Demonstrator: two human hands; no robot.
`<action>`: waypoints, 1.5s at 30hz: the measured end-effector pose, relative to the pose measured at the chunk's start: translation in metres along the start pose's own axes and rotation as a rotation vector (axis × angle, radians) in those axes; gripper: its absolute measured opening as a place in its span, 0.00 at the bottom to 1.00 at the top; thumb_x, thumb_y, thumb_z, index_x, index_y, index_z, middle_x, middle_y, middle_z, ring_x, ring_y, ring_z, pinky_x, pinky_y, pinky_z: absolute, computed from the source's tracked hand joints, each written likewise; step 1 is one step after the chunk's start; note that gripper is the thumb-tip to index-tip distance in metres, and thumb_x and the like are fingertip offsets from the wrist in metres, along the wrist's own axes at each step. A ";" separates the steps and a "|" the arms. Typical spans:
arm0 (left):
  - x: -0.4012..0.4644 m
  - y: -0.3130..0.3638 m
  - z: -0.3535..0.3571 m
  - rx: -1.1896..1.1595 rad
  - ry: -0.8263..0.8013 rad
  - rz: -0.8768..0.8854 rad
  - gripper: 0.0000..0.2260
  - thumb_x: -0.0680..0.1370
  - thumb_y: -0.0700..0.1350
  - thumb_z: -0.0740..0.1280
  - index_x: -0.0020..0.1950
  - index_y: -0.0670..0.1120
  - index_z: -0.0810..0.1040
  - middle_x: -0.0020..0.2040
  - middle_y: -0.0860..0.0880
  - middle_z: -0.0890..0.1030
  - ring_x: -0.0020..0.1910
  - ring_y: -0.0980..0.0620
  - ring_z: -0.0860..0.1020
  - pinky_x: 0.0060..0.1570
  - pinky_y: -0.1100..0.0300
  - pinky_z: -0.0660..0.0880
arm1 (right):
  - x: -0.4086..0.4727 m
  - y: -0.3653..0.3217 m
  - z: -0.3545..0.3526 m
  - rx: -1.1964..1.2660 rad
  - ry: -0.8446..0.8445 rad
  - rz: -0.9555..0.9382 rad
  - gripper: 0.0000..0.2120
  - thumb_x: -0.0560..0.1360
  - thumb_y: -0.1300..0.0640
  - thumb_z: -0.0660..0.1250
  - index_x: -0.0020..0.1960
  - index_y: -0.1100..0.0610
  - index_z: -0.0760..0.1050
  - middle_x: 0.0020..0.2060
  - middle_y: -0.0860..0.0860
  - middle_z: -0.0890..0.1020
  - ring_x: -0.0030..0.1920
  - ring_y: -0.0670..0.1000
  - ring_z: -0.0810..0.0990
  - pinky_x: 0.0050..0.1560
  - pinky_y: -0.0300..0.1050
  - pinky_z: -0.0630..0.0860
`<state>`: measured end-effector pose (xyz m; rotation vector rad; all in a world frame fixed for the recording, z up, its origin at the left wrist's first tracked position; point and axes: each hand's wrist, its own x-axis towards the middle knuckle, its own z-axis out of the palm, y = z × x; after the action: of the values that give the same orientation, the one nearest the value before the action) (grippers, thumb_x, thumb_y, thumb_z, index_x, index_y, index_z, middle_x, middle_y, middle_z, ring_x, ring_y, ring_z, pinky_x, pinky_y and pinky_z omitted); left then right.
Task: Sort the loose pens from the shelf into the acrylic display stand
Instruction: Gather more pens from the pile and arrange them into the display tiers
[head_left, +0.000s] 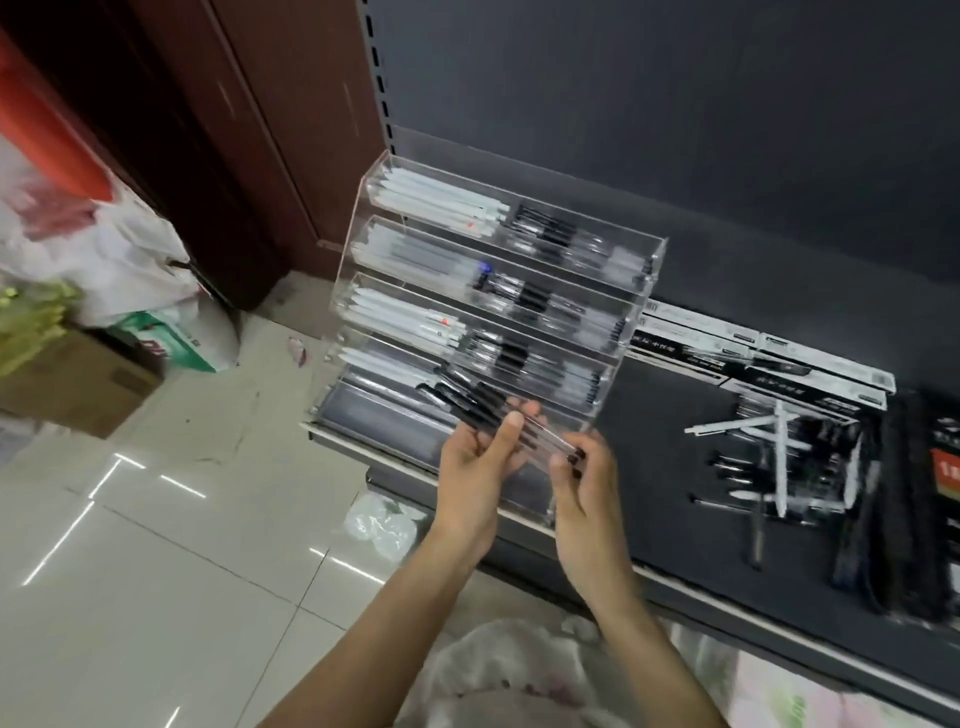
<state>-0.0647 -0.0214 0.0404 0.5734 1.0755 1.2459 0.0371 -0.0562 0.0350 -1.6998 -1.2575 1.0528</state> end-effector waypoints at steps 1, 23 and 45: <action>0.003 0.005 -0.007 -0.012 -0.060 -0.029 0.10 0.77 0.40 0.64 0.56 0.39 0.78 0.51 0.43 0.84 0.50 0.48 0.83 0.49 0.59 0.79 | -0.005 -0.001 0.005 -0.061 0.091 -0.039 0.07 0.80 0.51 0.56 0.58 0.49 0.66 0.65 0.46 0.62 0.61 0.43 0.68 0.54 0.24 0.63; 0.062 0.046 -0.113 -0.022 -0.086 -0.203 0.06 0.79 0.39 0.63 0.52 0.43 0.78 0.51 0.45 0.84 0.53 0.49 0.82 0.54 0.58 0.79 | 0.019 -0.023 -0.006 -0.896 0.424 -0.276 0.04 0.70 0.62 0.73 0.43 0.55 0.80 0.38 0.50 0.81 0.39 0.55 0.78 0.37 0.45 0.75; 0.067 0.050 -0.105 -0.025 -0.016 -0.170 0.05 0.79 0.39 0.63 0.53 0.43 0.77 0.47 0.48 0.84 0.50 0.51 0.83 0.48 0.62 0.80 | 0.069 0.002 0.022 -1.439 -0.049 -0.321 0.17 0.54 0.63 0.80 0.37 0.46 0.82 0.29 0.43 0.78 0.27 0.44 0.77 0.22 0.34 0.67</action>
<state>-0.1836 0.0350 0.0160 0.4620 1.0710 1.1034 0.0293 0.0126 0.0129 -2.2289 -2.4989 -0.1987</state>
